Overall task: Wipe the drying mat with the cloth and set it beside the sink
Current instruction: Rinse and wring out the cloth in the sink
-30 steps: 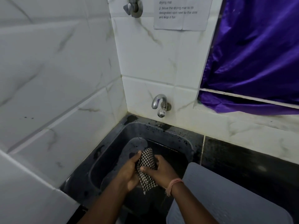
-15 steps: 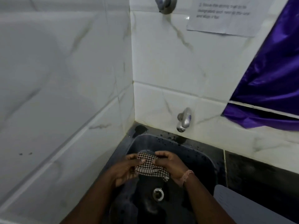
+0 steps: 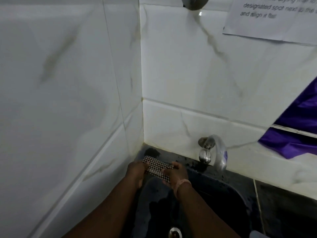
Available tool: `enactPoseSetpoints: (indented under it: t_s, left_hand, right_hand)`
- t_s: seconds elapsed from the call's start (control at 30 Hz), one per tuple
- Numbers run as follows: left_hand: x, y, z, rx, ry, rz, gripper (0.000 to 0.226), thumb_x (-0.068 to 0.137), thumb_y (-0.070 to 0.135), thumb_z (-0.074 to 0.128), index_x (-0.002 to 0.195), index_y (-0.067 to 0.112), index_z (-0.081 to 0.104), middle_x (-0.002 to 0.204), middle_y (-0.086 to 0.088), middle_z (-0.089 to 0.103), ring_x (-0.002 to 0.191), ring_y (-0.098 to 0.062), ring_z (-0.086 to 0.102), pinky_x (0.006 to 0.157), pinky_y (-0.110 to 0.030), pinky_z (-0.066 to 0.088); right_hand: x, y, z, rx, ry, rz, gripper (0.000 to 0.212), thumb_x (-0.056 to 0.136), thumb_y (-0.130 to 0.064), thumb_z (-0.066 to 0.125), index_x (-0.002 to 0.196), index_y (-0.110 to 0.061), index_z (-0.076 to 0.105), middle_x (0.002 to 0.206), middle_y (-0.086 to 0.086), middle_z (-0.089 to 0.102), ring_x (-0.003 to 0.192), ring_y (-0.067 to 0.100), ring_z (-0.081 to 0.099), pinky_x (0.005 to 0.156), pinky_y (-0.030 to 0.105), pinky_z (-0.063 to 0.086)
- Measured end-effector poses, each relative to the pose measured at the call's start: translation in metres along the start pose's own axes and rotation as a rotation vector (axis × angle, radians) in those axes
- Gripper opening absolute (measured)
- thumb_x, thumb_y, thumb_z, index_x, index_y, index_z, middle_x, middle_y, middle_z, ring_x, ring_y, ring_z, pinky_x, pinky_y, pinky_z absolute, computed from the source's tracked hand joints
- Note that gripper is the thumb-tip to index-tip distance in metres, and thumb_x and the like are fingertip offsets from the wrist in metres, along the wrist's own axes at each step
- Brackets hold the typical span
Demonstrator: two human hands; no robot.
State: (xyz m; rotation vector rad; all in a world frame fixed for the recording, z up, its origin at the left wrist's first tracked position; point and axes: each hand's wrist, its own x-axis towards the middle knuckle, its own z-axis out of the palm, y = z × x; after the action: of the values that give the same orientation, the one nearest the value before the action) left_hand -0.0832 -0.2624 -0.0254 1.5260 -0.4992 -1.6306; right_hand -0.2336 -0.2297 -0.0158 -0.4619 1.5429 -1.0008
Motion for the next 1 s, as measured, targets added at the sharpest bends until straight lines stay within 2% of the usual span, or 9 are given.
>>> enactPoseSetpoints:
  t_s: [0.03, 0.17, 0.23, 0.37, 0.47, 0.6, 0.67, 0.77, 1.0]
  left_hand:
    - [0.014, 0.001, 0.003, 0.037, 0.020, 0.012, 0.027, 0.090, -0.004, 0.063, 0.116, -0.002, 0.066, 0.098, -0.015, 0.071, 0.092, -0.030, 0.068, 0.076, -0.033, 0.057]
    - [0.061, 0.004, 0.018, 0.152, 0.157, 0.135, 0.021, 0.083, -0.003, 0.069, 0.092, 0.016, 0.074, 0.105, -0.017, 0.074, 0.091, -0.030, 0.070, 0.090, -0.044, 0.058]
    - [0.078, 0.007, 0.025, 0.241, 0.224, 0.226, 0.022, 0.083, 0.000, 0.070, 0.100, 0.013, 0.075, 0.107, -0.014, 0.074, 0.092, -0.026, 0.069, 0.089, -0.040, 0.058]
    - [0.093, 0.012, 0.036, 0.429, 0.291, 0.351, 0.038, 0.085, -0.001, 0.064, 0.120, 0.011, 0.070, 0.115, -0.008, 0.072, 0.097, -0.019, 0.065, 0.084, -0.024, 0.049]
    - [0.104, 0.005, 0.045, 0.609, 0.370, 0.404, 0.035, 0.091, 0.008, 0.056, 0.123, 0.013, 0.069, 0.121, -0.010, 0.070, 0.108, -0.026, 0.065, 0.088, -0.026, 0.046]
    - [0.101, 0.002, 0.051, 0.678, 0.444, 0.419, 0.030, 0.096, 0.009, 0.048, 0.122, 0.006, 0.065, 0.120, -0.016, 0.067, 0.109, -0.032, 0.064, 0.092, -0.035, 0.048]
    - [0.093, 0.004, 0.050, 0.755, 0.439, 0.432, 0.029, 0.096, 0.006, 0.046, 0.117, 0.005, 0.066, 0.115, -0.016, 0.069, 0.105, -0.033, 0.065, 0.088, -0.035, 0.050]
    - [0.069, 0.007, 0.045, 0.840, 0.374, 0.480, 0.029, 0.098, 0.011, 0.045, 0.118, 0.010, 0.066, 0.116, -0.011, 0.068, 0.106, -0.030, 0.065, 0.089, -0.034, 0.051]
    - [-0.007, 0.010, 0.041, 0.930, 0.104, 0.752, 0.023, 0.086, 0.008, 0.052, 0.083, 0.023, 0.069, 0.089, 0.003, 0.069, 0.081, -0.016, 0.062, 0.070, -0.028, 0.048]
  right_hand:
    - [0.013, -0.005, 0.004, -0.040, 0.037, -0.011, 0.047, 0.083, 0.008, 0.066, 0.124, -0.012, 0.054, 0.099, 0.007, 0.062, 0.084, 0.026, 0.062, 0.064, 0.039, 0.058]
    - [0.052, -0.016, 0.023, -0.241, 0.141, -0.117, 0.036, 0.082, 0.006, 0.064, 0.116, -0.005, 0.060, 0.107, 0.013, 0.064, 0.097, 0.027, 0.061, 0.081, 0.032, 0.053]
    - [0.073, -0.017, 0.033, -0.237, 0.151, -0.162, 0.027, 0.081, 0.008, 0.062, 0.101, -0.010, 0.060, 0.096, 0.010, 0.061, 0.092, 0.024, 0.060, 0.078, 0.029, 0.050]
    - [0.110, -0.010, 0.049, -0.275, 0.206, -0.246, 0.029, 0.074, 0.008, 0.062, 0.092, -0.015, 0.060, 0.092, 0.008, 0.064, 0.094, 0.031, 0.065, 0.085, 0.043, 0.056]
    - [0.123, -0.005, 0.050, -0.364, 0.229, -0.279, 0.028, 0.077, 0.002, 0.062, 0.101, -0.013, 0.062, 0.096, 0.007, 0.066, 0.097, 0.029, 0.065, 0.086, 0.041, 0.055]
    - [0.123, 0.002, 0.046, -0.590, 0.226, -0.315, 0.038, 0.080, -0.020, 0.070, 0.116, -0.016, 0.060, 0.112, 0.006, 0.068, 0.105, 0.026, 0.064, 0.092, 0.039, 0.052]
    - [0.110, 0.000, 0.042, -0.597, 0.225, -0.311, 0.045, 0.083, -0.021, 0.070, 0.125, -0.014, 0.057, 0.120, 0.006, 0.066, 0.111, 0.026, 0.062, 0.096, 0.036, 0.050]
    - [0.082, -0.008, 0.035, -0.612, 0.236, -0.335, 0.031, 0.086, -0.014, 0.063, 0.117, -0.011, 0.061, 0.117, 0.009, 0.066, 0.108, 0.026, 0.063, 0.092, 0.030, 0.048]
    - [-0.001, -0.013, 0.029, -0.721, 0.251, -0.497, 0.020, 0.085, -0.015, 0.053, 0.101, -0.015, 0.064, 0.106, 0.010, 0.068, 0.099, 0.028, 0.063, 0.086, 0.032, 0.050]
